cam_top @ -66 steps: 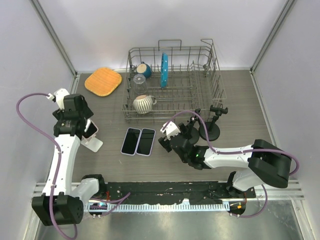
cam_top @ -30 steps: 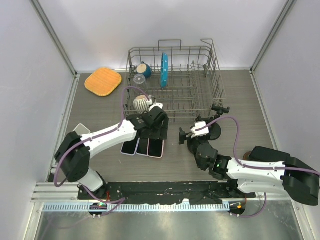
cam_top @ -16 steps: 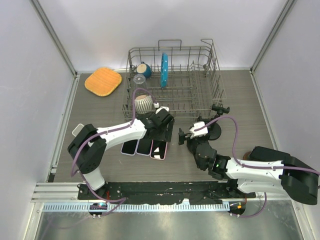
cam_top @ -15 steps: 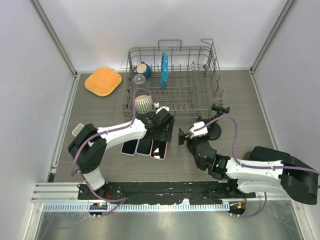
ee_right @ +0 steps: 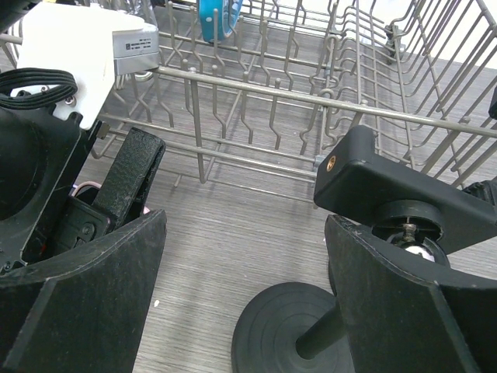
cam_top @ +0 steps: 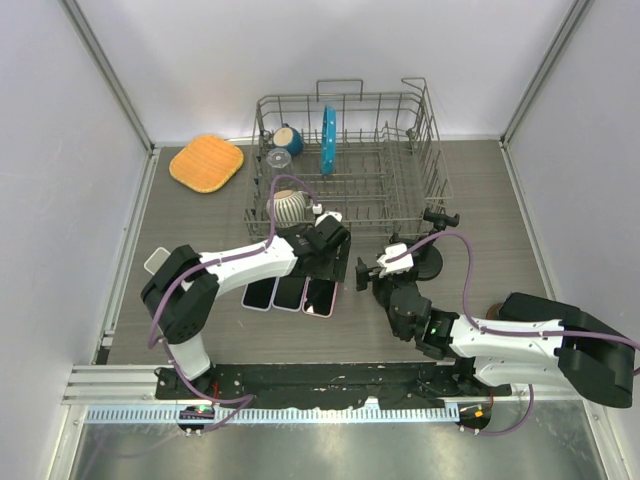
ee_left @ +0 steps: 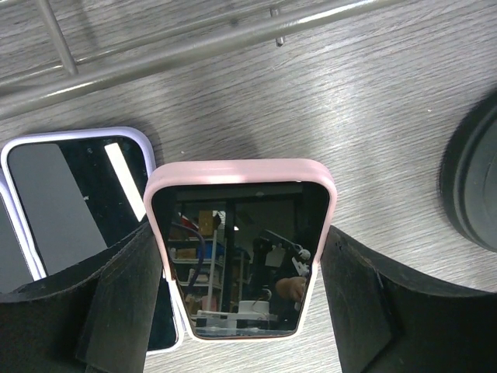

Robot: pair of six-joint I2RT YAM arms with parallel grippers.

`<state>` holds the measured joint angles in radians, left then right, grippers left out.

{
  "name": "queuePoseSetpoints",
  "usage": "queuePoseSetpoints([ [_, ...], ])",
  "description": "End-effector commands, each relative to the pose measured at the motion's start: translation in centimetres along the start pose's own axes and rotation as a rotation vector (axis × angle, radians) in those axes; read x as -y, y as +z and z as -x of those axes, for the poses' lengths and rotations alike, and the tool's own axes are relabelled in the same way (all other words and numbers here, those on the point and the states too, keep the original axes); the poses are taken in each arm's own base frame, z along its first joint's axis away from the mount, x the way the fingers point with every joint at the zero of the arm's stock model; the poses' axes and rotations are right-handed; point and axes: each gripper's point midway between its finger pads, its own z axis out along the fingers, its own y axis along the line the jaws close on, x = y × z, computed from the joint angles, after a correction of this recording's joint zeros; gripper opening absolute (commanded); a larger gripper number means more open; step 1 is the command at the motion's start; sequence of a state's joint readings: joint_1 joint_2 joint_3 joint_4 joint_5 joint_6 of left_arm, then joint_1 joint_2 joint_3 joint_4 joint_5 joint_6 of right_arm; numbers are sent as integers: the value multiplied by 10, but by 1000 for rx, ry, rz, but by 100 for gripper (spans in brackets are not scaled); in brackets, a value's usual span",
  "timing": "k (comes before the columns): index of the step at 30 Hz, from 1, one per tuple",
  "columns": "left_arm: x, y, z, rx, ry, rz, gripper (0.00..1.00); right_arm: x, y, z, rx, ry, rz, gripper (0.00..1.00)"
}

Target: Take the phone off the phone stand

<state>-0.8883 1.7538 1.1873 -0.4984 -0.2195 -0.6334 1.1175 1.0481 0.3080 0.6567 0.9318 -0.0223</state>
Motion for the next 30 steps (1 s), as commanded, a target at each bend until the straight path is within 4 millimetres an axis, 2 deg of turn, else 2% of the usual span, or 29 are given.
queuePoseSetpoints([
  [1,6,0,-3,-10,24,-24,61,-1,4,20,45,61,-19,88],
  [3,7,0,-6,-19,28,-30,66,-2,4,19,42,57,-17,88],
  [10,13,0,-10,-31,40,-59,72,-3,4,18,38,52,-15,88],
  [19,10,-4,-16,-39,33,-57,86,-4,5,17,36,46,-12,88],
  [27,8,-16,-7,0,19,-63,92,-6,6,17,34,44,-8,88],
  [30,9,-26,3,38,8,-69,95,-8,6,17,31,39,3,88],
])
